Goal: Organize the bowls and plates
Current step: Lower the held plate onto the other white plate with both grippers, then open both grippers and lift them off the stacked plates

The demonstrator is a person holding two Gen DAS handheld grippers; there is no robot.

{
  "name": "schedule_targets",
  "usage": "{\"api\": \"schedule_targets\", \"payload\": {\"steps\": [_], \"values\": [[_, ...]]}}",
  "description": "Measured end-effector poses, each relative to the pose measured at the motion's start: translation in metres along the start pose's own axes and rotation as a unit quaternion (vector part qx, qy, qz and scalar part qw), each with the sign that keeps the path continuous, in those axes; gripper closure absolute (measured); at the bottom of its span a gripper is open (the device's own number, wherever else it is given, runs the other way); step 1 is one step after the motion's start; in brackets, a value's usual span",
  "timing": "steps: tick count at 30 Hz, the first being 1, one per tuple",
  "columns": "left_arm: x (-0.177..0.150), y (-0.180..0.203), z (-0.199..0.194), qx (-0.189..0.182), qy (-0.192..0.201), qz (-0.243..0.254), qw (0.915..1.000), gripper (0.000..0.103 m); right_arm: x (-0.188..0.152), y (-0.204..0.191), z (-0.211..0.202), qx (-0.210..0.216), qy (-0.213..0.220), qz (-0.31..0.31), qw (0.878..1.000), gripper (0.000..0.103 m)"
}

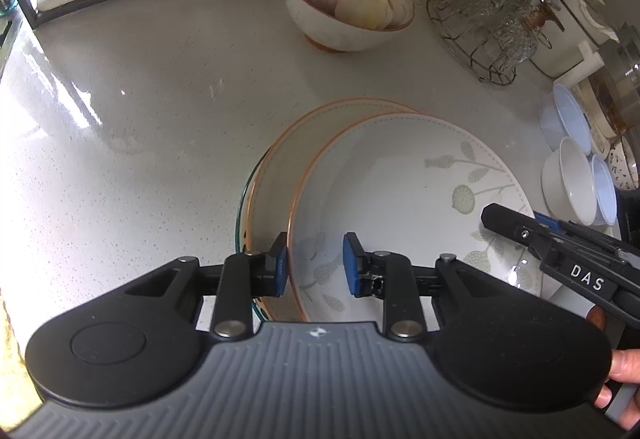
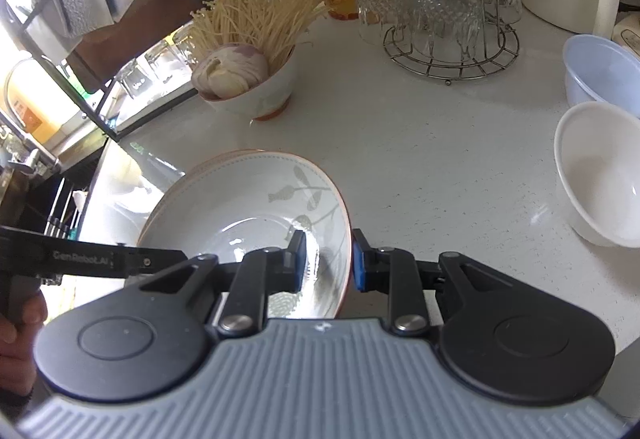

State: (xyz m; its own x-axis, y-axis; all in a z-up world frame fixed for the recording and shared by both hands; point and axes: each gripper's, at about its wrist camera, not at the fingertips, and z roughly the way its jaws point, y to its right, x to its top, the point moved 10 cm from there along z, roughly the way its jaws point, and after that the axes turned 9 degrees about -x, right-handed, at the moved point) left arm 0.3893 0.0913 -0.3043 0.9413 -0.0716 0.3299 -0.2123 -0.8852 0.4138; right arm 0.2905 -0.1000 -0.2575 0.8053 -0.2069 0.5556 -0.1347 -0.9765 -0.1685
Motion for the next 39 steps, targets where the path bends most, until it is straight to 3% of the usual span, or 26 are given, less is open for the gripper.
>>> {"api": "schedule_targets", "payload": {"steps": [8,21,31,39], "values": [[0.004,-0.008,-0.007,-0.01,0.009,-0.018,0.9997,0.072,-0.006,-0.004,0.012,0.011,-0.024,0.006,1.0,0.076],[0.004,-0.017,-0.021,-0.038,0.008,-0.048,0.9981,0.072,-0.001,-0.013,0.026,0.002,-0.023,0.003,1.0,0.076],[-0.002,-0.015,-0.027,-0.031,0.004,-0.043,0.9986,0.072,0.002,-0.017,0.032,0.005,-0.021,0.008,1.0,0.065],[-0.01,-0.015,-0.031,-0.051,-0.021,-0.053,0.9971,0.063,0.001,-0.016,0.031,0.013,-0.021,0.019,1.0,0.066]]}}
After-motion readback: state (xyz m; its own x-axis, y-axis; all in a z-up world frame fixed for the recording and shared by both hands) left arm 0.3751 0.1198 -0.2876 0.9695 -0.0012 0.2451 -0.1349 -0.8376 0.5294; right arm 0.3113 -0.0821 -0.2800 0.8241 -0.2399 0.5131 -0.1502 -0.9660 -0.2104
